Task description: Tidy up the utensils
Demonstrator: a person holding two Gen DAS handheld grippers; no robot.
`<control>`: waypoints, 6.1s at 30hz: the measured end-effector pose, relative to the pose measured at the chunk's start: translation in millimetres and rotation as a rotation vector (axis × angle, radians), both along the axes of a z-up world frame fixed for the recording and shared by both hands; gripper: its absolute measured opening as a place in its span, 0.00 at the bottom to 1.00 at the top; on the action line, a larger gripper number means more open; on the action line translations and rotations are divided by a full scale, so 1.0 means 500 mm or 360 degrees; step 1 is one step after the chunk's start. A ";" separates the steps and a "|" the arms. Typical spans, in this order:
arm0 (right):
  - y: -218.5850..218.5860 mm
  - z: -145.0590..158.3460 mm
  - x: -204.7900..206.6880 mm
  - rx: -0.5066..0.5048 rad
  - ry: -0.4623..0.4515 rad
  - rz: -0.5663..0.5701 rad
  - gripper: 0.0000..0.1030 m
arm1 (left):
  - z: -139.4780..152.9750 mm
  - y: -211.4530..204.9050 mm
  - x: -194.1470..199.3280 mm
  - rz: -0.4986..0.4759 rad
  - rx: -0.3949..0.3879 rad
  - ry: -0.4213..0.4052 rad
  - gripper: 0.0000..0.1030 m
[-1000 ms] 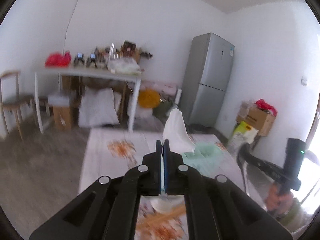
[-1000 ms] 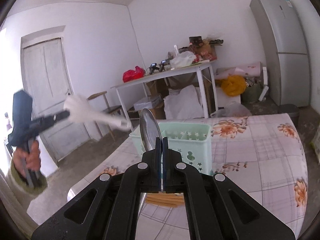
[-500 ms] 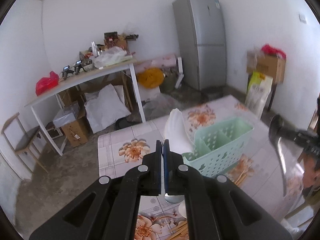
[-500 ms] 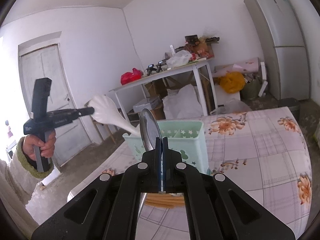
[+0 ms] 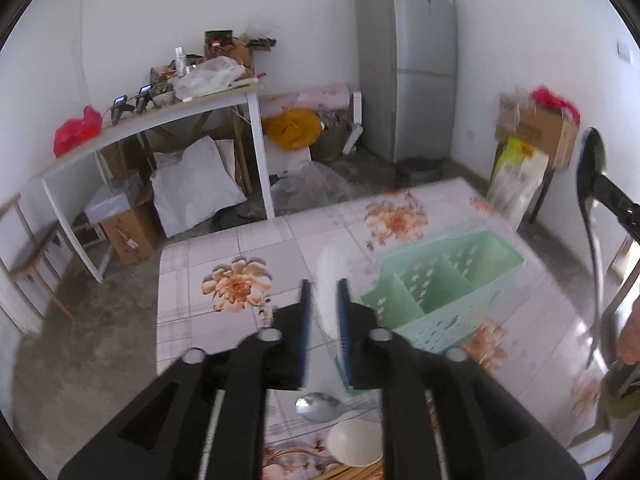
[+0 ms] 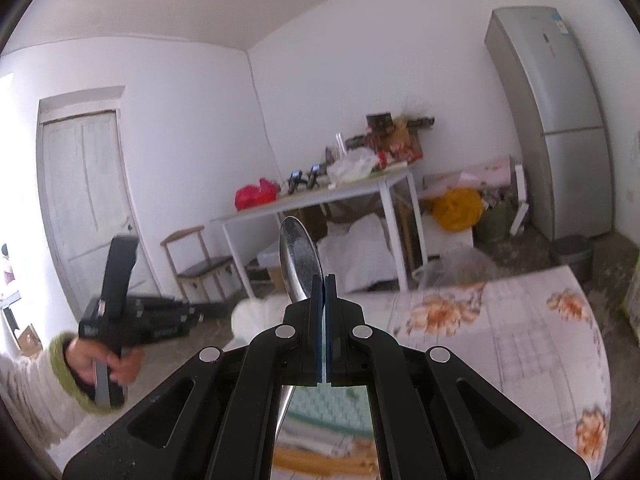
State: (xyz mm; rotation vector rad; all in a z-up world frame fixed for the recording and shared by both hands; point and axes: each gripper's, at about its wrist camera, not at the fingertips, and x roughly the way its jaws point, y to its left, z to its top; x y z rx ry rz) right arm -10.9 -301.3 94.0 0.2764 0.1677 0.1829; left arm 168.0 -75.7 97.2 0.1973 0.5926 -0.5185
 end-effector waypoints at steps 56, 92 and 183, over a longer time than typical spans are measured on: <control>0.020 -0.092 0.007 -0.0096 0.0217 -0.0302 0.49 | -0.195 0.163 -0.146 0.0253 -0.0362 0.0350 0.74; 0.274 -0.233 -0.005 -0.0408 0.0876 -0.0046 0.92 | -0.224 0.188 -0.074 0.0354 -0.0489 0.0588 0.66; 0.223 -0.151 -0.003 -0.0397 0.0487 -0.0062 0.01 | -0.065 0.155 -0.091 0.0372 -0.0280 0.0048 0.02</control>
